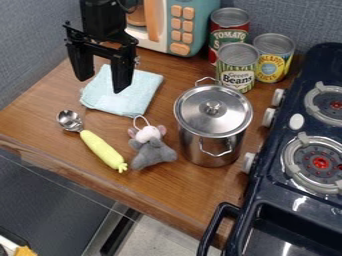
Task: Take the yellow spoon and place it on top of the cloth
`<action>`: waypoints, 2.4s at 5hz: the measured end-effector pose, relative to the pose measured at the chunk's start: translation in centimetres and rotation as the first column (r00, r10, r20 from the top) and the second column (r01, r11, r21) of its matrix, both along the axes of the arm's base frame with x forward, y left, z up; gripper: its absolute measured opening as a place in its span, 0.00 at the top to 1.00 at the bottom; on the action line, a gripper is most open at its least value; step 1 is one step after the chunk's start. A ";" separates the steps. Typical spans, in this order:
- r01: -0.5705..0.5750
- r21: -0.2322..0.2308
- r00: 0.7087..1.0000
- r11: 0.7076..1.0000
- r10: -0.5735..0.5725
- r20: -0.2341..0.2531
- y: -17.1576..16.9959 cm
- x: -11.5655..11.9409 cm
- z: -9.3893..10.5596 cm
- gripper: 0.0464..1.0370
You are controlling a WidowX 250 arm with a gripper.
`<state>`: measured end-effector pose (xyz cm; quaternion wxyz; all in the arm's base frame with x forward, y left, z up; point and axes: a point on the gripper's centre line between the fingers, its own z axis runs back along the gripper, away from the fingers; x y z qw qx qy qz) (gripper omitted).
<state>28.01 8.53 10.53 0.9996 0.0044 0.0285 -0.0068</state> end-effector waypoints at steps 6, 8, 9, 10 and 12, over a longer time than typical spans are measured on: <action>-0.745 0.076 0.664 0.662 0.748 -0.004 1.1 -0.5 -7.5 0.04; -0.891 0.140 0.440 0.431 0.897 0.037 1.0 -1.2 -8.2 0.04; -0.882 0.134 0.461 0.453 0.886 0.040 0.9 -1.4 -8.7 0.04; -0.864 0.147 0.491 0.481 0.871 0.038 1.0 -2.8 -9.6 0.04; -0.817 0.015 0.576 0.577 0.816 -0.039 1.8 -4.0 -9.9 0.38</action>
